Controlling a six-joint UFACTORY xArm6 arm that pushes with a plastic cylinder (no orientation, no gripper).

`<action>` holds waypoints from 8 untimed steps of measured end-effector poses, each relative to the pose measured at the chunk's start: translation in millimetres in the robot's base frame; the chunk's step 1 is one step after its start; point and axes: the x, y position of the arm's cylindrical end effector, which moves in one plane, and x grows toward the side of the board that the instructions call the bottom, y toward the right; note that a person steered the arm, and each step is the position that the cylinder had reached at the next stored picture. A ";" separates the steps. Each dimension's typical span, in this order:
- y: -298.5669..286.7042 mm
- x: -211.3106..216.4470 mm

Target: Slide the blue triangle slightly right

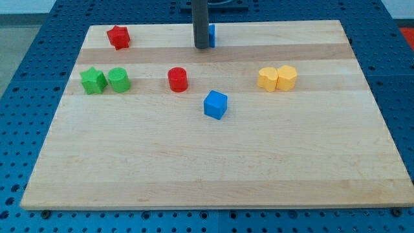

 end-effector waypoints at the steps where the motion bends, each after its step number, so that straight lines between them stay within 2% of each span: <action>1: -2.6 0.0; 3: -51.9 0.1; 8: -44.3 -29.2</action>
